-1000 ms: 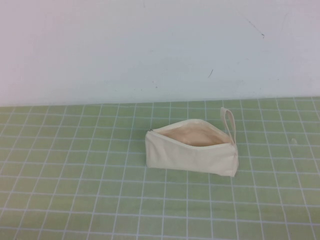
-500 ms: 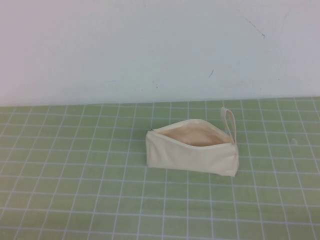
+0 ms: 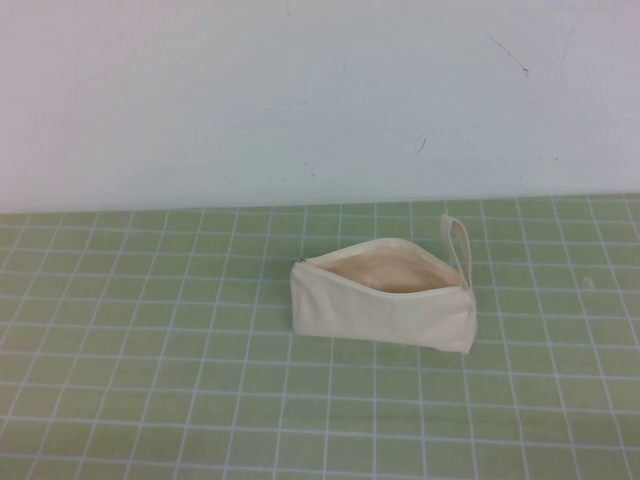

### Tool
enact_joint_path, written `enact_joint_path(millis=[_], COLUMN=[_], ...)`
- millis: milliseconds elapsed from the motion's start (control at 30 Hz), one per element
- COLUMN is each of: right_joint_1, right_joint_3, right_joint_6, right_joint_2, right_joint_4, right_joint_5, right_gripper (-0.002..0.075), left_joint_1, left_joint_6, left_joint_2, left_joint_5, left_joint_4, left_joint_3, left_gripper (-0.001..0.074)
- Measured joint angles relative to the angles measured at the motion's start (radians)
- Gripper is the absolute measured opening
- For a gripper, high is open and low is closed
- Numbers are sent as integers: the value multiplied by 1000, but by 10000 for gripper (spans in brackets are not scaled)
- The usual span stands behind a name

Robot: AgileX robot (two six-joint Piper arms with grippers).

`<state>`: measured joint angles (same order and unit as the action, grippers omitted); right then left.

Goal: Put eraser into pencil case

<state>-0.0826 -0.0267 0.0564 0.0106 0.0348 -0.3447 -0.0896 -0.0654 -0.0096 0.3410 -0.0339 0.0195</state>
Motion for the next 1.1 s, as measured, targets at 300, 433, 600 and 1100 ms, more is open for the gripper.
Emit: enact_joint_path(millis=[300, 433, 600, 1100], right_joint_1=[0, 0, 0, 0], right_joint_3=[0, 0, 0, 0], right_joint_6=[0, 0, 0, 0], right_joint_2=[0, 0, 0, 0], right_joint_4=[0, 0, 0, 0], right_joint_5=[0, 0, 0, 0], right_gripper=[0, 0, 0, 0], left_joint_1=[71, 96, 91, 60], left_joint_6=[-1, -1, -1, -1], left_joint_2=[0, 0, 0, 0], left_joint_5=[0, 0, 0, 0], left_joint_4=[0, 0, 0, 0], left_joint_3=[0, 0, 0, 0], left_gripper=[-1, -1, -1, -1])
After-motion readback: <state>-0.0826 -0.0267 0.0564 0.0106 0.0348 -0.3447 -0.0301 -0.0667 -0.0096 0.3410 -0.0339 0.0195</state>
